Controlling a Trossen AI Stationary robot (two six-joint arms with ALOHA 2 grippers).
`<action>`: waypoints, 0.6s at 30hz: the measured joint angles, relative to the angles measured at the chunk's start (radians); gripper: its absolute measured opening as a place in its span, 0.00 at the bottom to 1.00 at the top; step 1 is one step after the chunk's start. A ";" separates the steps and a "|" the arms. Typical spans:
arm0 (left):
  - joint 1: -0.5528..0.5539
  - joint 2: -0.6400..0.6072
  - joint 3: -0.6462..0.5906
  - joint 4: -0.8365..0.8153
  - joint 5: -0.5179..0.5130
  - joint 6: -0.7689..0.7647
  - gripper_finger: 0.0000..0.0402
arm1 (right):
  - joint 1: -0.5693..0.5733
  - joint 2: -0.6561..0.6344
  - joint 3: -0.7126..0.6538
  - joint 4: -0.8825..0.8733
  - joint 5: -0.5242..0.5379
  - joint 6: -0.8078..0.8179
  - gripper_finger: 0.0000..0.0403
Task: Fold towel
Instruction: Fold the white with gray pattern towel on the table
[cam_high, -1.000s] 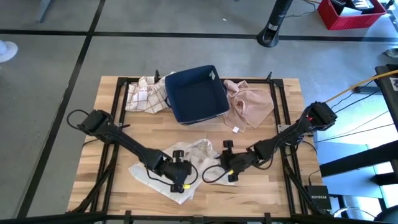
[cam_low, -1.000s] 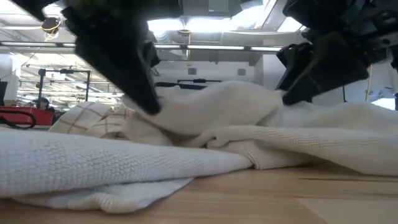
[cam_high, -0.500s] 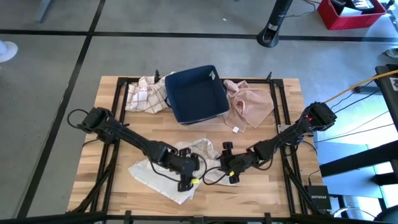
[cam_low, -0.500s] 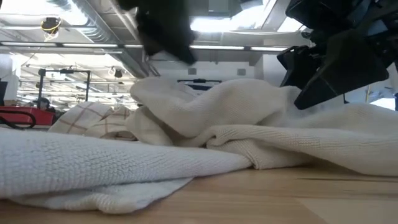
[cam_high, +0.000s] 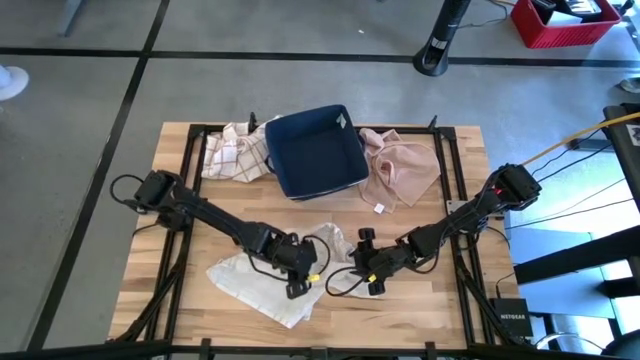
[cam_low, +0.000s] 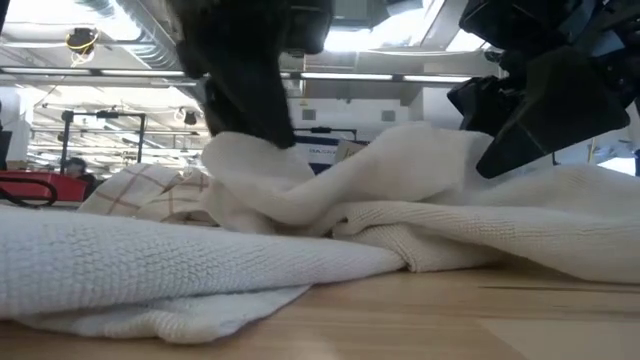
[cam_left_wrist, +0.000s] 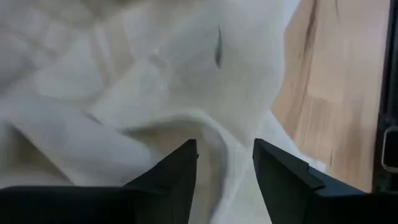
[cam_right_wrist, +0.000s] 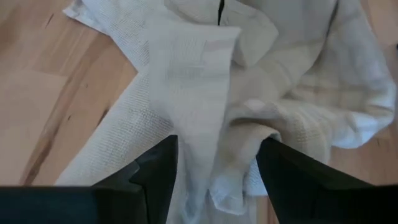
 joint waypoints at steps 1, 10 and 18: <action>-0.001 0.000 -0.007 0.015 -0.001 -0.007 0.37 | 0.000 0.000 0.000 0.000 0.000 0.000 0.53; 0.002 0.000 -0.083 0.153 -0.025 0.082 0.33 | 0.000 0.000 0.000 0.007 0.002 -0.028 0.53; -0.048 -0.003 -0.088 0.162 -0.195 0.264 0.03 | 0.000 0.000 0.000 0.008 0.011 -0.031 0.53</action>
